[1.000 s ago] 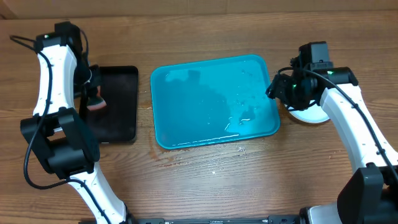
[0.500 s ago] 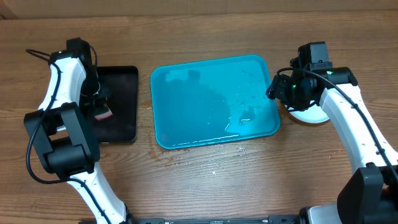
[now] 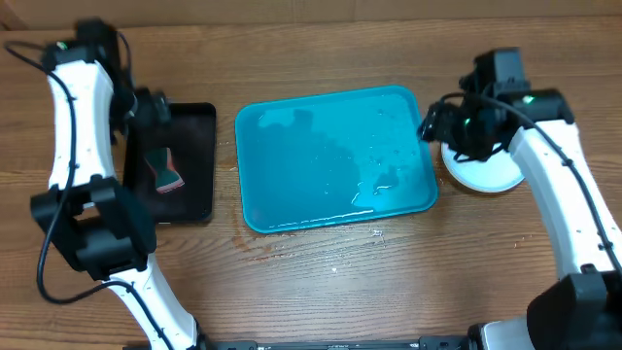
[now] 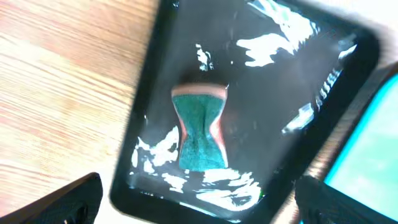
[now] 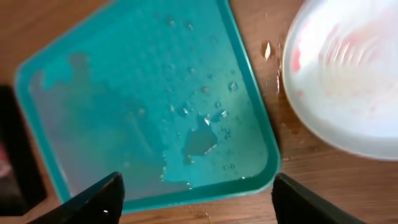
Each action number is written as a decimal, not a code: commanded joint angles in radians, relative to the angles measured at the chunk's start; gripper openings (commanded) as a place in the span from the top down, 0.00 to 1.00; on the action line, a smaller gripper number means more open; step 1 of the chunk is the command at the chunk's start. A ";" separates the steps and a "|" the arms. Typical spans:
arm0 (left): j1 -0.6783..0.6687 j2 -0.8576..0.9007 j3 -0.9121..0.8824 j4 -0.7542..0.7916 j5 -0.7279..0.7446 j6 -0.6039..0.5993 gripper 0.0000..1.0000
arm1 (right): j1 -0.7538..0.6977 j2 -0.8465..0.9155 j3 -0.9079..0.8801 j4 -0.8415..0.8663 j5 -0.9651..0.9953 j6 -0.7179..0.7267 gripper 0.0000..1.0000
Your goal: Clean dirty plates on tray and stack at the side
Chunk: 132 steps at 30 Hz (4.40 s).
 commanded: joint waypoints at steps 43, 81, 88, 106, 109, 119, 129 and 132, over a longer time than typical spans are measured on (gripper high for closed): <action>-0.047 -0.156 0.286 -0.104 0.023 -0.033 0.00 | -0.011 -0.767 -0.027 0.164 0.105 -0.187 0.00; -0.047 -0.156 0.286 -0.104 0.023 -0.033 0.00 | -0.067 -1.628 -1.512 1.081 -0.016 -0.211 0.00; -0.047 -0.156 0.286 -0.104 0.023 -0.033 0.00 | -0.067 -1.628 -1.512 1.080 -0.016 -0.211 0.00; -0.081 -0.163 0.286 -0.104 0.023 -0.033 0.00 | -0.067 -1.628 -1.512 1.081 -0.016 -0.211 0.00; -0.140 -0.211 0.286 -0.104 0.023 -0.033 0.00 | -0.067 -1.628 -1.512 1.080 -0.016 -0.211 0.00; -0.441 -0.434 0.261 -0.104 0.023 -0.033 0.00 | -0.067 -1.628 -1.512 1.080 -0.016 -0.211 0.00; -0.459 -0.715 -0.084 -0.003 -0.104 -0.020 0.00 | -0.067 -1.628 -1.512 1.080 -0.016 -0.211 0.00; -0.430 -0.840 -0.250 0.177 -0.100 0.064 0.00 | -0.067 -1.628 -1.512 1.080 -0.016 -0.211 0.00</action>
